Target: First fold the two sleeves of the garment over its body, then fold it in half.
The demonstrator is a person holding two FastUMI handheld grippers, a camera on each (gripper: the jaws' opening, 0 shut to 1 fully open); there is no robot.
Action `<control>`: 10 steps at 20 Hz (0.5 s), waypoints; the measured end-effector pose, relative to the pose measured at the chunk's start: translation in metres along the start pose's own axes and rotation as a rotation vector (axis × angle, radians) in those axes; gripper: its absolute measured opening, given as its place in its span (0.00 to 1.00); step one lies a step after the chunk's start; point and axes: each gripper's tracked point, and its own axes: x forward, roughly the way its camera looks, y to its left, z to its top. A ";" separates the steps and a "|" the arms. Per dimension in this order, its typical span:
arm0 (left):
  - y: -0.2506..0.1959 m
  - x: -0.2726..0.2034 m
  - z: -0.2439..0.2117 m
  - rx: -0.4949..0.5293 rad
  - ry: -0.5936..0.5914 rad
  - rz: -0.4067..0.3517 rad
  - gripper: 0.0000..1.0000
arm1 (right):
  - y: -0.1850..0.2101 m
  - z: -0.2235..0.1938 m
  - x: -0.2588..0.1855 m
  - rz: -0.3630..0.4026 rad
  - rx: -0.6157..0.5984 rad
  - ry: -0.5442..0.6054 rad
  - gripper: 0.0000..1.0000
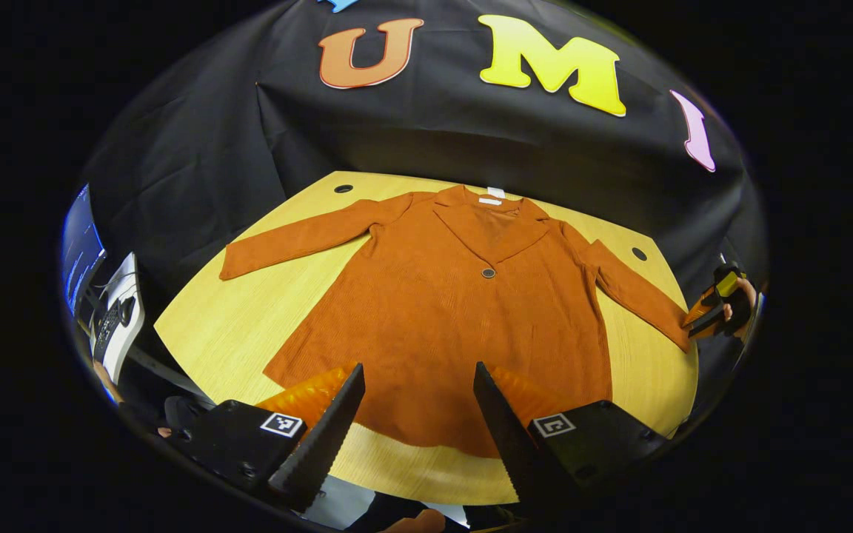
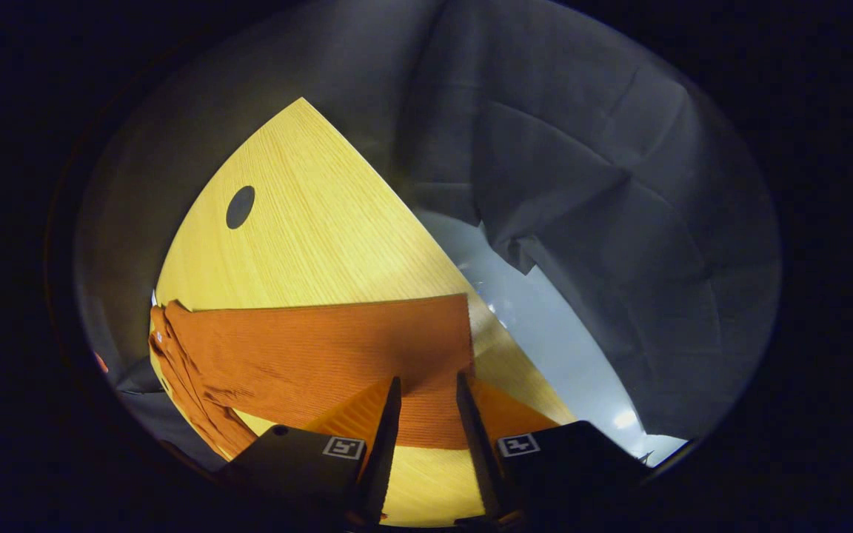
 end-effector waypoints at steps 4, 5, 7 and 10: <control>-0.002 -0.003 -0.002 -0.001 0.005 -0.001 0.97 | -0.004 -0.008 -0.005 0.014 0.001 0.019 0.48; -0.002 -0.004 -0.001 0.005 0.000 -0.002 0.96 | -0.007 -0.010 -0.006 0.020 0.011 0.027 0.51; -0.002 -0.003 -0.004 0.009 0.005 -0.004 0.97 | -0.023 -0.013 -0.005 -0.004 0.036 0.052 0.53; -0.004 -0.003 -0.009 -0.008 0.023 -0.007 0.96 | -0.012 -0.007 -0.003 0.050 0.137 0.051 0.52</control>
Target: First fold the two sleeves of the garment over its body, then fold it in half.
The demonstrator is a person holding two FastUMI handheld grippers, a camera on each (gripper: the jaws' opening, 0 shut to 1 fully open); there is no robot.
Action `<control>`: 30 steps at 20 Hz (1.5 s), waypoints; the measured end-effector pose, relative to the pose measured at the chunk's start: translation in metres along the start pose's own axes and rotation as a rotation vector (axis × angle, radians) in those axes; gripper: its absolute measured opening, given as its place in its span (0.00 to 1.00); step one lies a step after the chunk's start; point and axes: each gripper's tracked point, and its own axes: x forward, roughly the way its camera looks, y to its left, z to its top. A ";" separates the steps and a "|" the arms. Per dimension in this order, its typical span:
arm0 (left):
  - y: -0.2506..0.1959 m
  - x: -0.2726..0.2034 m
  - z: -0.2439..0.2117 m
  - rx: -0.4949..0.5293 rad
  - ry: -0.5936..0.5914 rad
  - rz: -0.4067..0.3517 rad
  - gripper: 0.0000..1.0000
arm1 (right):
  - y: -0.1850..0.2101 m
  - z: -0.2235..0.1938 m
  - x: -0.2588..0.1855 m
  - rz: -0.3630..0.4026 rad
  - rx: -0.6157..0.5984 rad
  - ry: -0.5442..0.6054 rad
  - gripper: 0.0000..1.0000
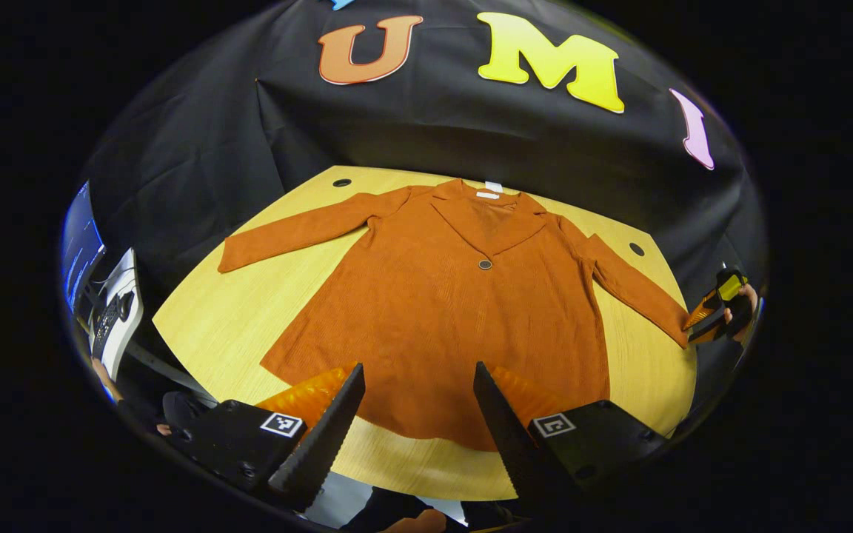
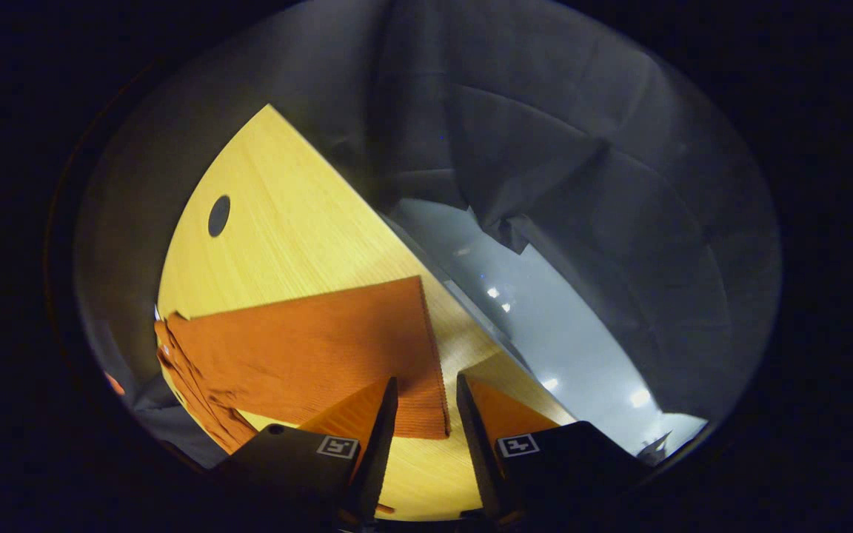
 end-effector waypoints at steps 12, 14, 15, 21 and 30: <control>-0.003 -0.015 0.004 0.006 -0.021 0.017 0.96 | 0.026 0.000 0.006 -0.013 -0.150 -0.030 0.11; 0.004 -0.017 0.010 -0.010 -0.032 0.025 0.96 | 0.030 0.005 -0.006 0.028 -0.159 -0.070 0.11; 0.008 -0.017 0.014 -0.011 -0.043 0.030 1.00 | 0.033 0.009 -0.014 0.042 -0.170 -0.096 0.11; 0.054 0.006 0.025 0.065 -0.038 0.009 0.96 | 0.088 -0.014 -0.060 0.097 -0.258 -0.179 0.11; 0.126 0.050 0.040 0.226 -0.049 -0.125 0.97 | 0.255 -0.112 -0.107 0.087 -0.378 -0.243 0.00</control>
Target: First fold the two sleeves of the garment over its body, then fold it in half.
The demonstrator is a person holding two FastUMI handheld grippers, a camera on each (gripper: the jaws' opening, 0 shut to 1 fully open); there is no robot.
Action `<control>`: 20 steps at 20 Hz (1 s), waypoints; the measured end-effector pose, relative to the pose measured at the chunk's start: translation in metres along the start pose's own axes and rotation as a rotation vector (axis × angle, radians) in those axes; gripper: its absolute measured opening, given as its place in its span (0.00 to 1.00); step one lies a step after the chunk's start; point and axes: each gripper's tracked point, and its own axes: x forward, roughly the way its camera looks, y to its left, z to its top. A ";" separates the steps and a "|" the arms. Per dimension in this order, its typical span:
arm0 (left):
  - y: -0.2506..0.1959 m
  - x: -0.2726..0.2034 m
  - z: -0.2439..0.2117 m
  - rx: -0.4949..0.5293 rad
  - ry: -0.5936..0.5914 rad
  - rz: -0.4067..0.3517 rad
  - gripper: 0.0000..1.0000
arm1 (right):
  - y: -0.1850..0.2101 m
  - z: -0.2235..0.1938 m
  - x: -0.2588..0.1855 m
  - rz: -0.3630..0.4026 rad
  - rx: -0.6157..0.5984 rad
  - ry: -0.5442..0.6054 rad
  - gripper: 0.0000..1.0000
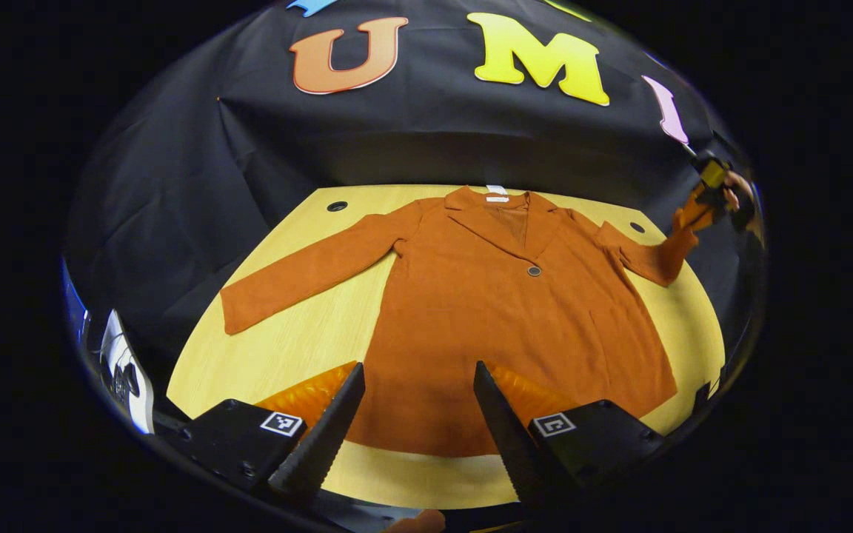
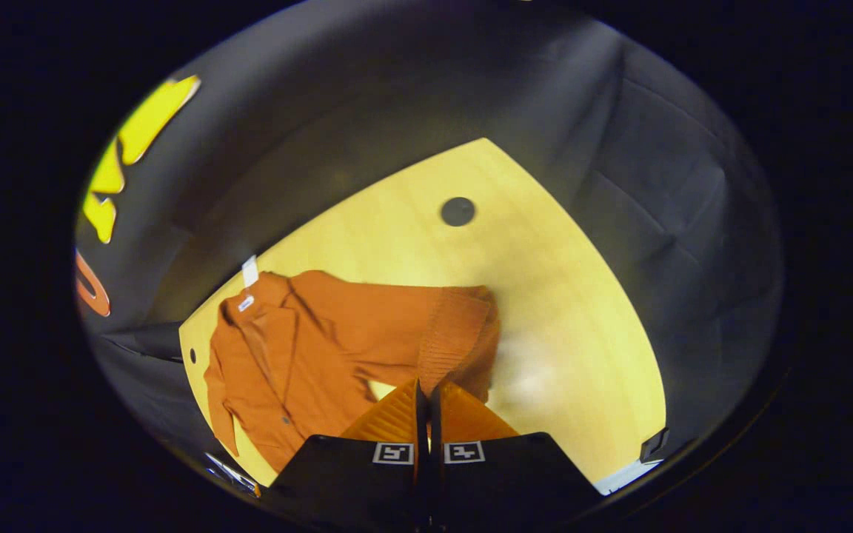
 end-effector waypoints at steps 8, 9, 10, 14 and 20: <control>0.070 0.011 -0.017 -0.022 0.043 -0.029 0.96 | 0.239 -0.057 0.015 0.116 -0.221 0.042 0.00; 0.086 0.010 -0.014 -0.039 0.029 -0.001 1.00 | 0.264 -0.071 0.023 0.128 -0.237 0.063 0.00; 0.095 0.012 -0.015 -0.053 0.030 0.008 0.96 | 0.286 -0.084 0.032 0.138 -0.257 0.081 0.00; 0.129 0.014 -0.028 -0.103 0.059 0.046 1.00 | 0.351 -0.138 0.067 0.149 -0.350 0.143 0.00; 0.147 0.007 -0.040 -0.142 0.067 0.077 1.00 | 0.397 -0.185 0.109 0.149 -0.371 0.221 0.00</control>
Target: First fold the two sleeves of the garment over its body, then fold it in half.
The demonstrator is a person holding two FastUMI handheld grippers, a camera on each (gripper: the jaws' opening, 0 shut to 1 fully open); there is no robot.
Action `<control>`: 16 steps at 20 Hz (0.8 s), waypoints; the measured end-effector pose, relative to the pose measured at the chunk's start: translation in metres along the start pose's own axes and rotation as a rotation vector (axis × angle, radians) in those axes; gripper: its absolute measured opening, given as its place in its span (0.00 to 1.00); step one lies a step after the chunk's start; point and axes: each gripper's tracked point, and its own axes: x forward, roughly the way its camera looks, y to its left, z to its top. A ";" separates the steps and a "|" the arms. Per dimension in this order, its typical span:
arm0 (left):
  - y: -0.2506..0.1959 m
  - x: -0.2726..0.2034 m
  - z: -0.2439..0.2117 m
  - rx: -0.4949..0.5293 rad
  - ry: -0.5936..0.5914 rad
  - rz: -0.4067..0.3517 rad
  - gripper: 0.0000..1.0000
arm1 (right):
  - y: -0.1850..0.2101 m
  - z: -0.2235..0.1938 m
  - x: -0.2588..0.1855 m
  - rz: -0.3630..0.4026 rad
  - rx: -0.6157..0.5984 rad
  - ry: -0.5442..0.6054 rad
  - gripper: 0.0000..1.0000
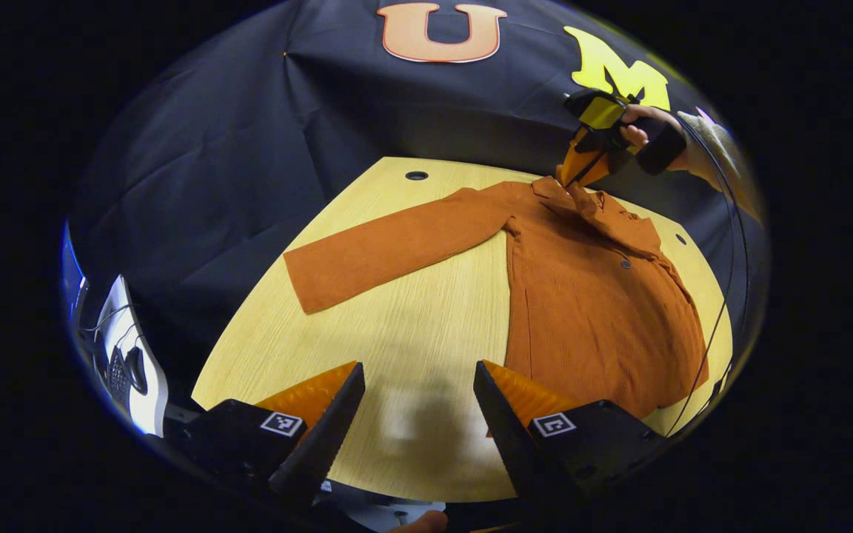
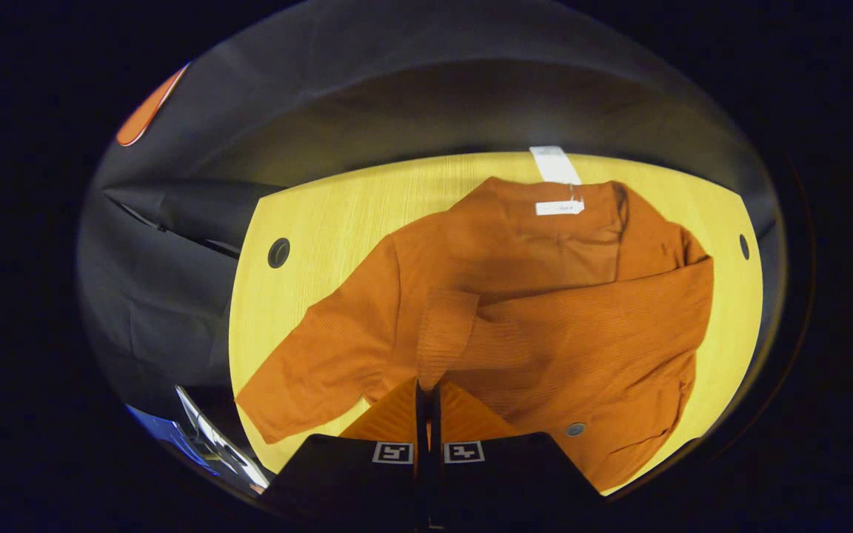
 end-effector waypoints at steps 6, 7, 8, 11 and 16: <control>0.011 -0.005 -0.009 -0.031 0.023 0.010 0.96 | 0.016 0.007 0.010 0.105 0.101 0.006 0.06; 0.013 -0.005 -0.008 -0.027 0.022 0.014 0.96 | 0.021 0.008 0.005 0.150 0.133 0.002 0.10; 0.015 -0.004 -0.006 -0.024 0.017 0.020 0.97 | 0.018 0.008 0.002 0.157 0.157 0.001 0.15; 0.023 0.001 -0.001 -0.024 0.015 0.039 0.97 | 0.021 0.010 -0.009 0.218 0.203 0.008 0.18; 0.055 0.019 0.024 -0.020 -0.013 0.105 0.96 | 0.016 0.008 -0.035 0.232 0.219 -0.034 0.46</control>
